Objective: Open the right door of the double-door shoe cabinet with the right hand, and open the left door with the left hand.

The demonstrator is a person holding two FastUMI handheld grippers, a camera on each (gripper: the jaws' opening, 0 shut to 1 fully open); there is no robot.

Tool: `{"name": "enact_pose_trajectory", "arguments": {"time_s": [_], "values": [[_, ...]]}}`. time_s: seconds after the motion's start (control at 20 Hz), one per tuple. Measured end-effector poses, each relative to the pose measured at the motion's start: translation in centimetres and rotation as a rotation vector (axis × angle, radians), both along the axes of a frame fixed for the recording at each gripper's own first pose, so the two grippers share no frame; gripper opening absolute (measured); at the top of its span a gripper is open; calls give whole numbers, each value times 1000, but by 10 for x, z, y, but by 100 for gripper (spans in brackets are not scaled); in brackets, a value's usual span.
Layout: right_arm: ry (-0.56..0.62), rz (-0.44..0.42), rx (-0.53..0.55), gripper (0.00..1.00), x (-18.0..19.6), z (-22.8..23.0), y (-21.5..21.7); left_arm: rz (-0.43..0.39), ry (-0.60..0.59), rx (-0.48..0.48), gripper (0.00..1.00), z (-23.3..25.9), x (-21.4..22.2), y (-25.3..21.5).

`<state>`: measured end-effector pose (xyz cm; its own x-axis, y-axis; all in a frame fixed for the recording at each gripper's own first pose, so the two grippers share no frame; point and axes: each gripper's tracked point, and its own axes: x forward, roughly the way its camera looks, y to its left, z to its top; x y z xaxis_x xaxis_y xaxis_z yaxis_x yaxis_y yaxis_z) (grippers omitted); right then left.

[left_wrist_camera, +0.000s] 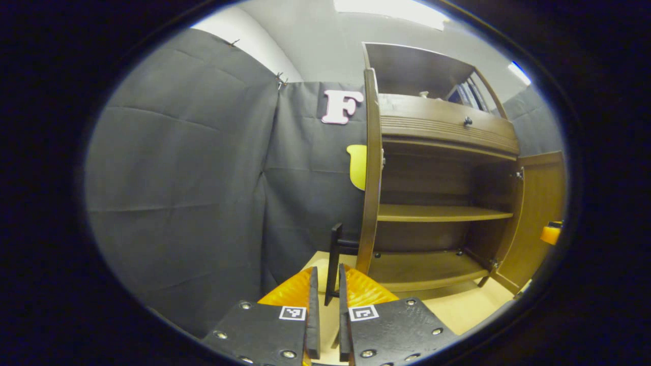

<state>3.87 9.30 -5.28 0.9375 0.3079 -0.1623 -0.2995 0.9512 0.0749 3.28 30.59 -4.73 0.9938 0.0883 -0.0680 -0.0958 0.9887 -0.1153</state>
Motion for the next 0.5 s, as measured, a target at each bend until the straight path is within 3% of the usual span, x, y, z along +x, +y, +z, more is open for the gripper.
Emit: {"name": "enact_pose_trajectory", "arguments": {"time_s": [0.15,0.2,0.3,0.5], "values": [[-16,-32,-16,99,0,9,-14,-13,-36,12,19,20,-12,-13],[-20,-37,-16,99,-1,12,-17,-31,-47,13,12,29,-14,-23],[-30,-51,-9,97,-3,18,-25,-57,-73,36,19,46,-18,-40],[-57,-100,-14,96,-7,32,-44,-126,-89,56,13,63,-30,-79]]}}
